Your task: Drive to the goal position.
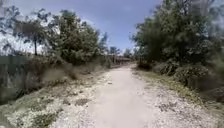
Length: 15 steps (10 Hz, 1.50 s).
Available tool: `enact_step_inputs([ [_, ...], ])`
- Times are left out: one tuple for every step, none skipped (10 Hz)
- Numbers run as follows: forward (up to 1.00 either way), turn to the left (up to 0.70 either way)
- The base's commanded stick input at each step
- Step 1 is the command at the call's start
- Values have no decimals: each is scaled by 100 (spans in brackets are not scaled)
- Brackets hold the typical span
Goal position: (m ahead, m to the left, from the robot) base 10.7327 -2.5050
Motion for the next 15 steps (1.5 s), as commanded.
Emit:
enact_step_inputs([
  [50,0],
  [50,0],
  [50,0],
  [50,0],
  [50,0],
  [50,0],
  [50,0],
  [50,0],
  [50,0],
  [50,0],
  [50,0],
  [50,0],
  [50,0],
  [50,0],
  [50,0],
])
